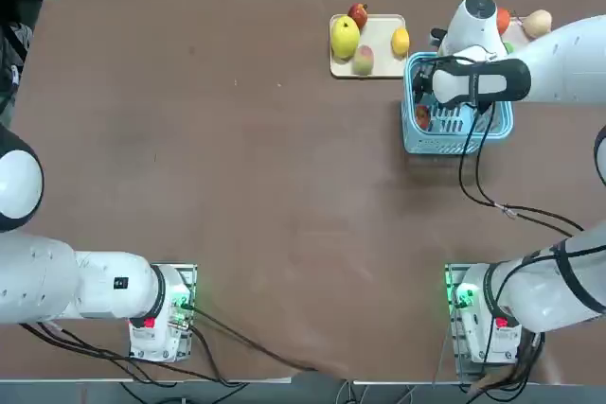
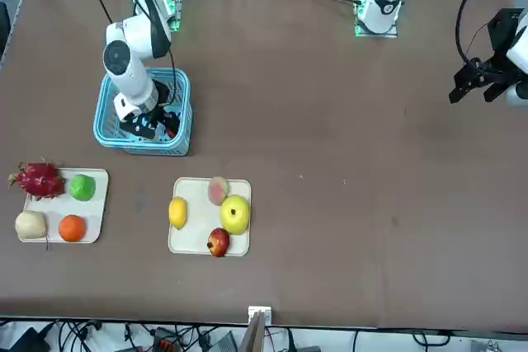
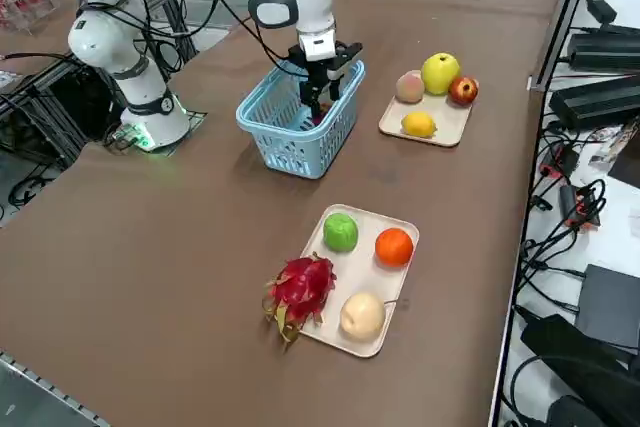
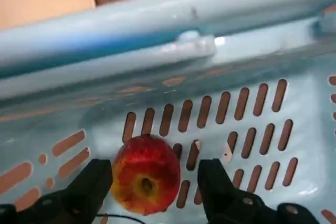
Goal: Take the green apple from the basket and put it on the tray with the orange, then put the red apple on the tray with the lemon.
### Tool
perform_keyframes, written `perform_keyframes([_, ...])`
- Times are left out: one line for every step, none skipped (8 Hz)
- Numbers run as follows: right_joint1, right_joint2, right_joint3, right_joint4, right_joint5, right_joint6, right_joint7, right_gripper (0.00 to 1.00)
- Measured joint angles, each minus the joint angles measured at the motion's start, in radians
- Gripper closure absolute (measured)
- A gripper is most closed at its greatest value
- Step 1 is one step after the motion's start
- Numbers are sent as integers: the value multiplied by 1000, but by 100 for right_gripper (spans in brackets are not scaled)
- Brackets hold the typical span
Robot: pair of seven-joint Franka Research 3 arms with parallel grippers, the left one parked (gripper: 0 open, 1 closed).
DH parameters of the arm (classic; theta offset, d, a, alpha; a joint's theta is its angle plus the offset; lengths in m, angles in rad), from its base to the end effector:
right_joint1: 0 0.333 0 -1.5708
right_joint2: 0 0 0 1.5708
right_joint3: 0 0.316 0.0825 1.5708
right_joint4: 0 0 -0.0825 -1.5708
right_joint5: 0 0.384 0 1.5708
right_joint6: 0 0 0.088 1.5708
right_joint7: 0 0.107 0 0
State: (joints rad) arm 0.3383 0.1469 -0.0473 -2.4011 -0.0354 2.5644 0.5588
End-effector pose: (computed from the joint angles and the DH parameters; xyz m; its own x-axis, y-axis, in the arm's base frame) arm 0.4797 0.1439 0.2559 0.9715 -0.2352 0.0278 -0.2357 -0.9717 0.0141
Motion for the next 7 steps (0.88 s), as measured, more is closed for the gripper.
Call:
perform_keyframes([0, 6, 0, 0, 2, 3, 1, 0])
perform_keyframes([1, 9, 0, 0, 19, 4, 2, 0])
perform_keyframes([2, 11, 0, 0, 39, 5, 2, 0])
perform_keyframes([3, 13, 2, 0, 48, 5, 2, 0])
perform_keyframes([4, 16, 5, 0, 52, 6, 2, 0])
perform_keyframes([4, 20, 6, 0, 63, 6, 2, 0])
perform_keyframes([4, 24, 6, 0, 76, 10, 2, 0])
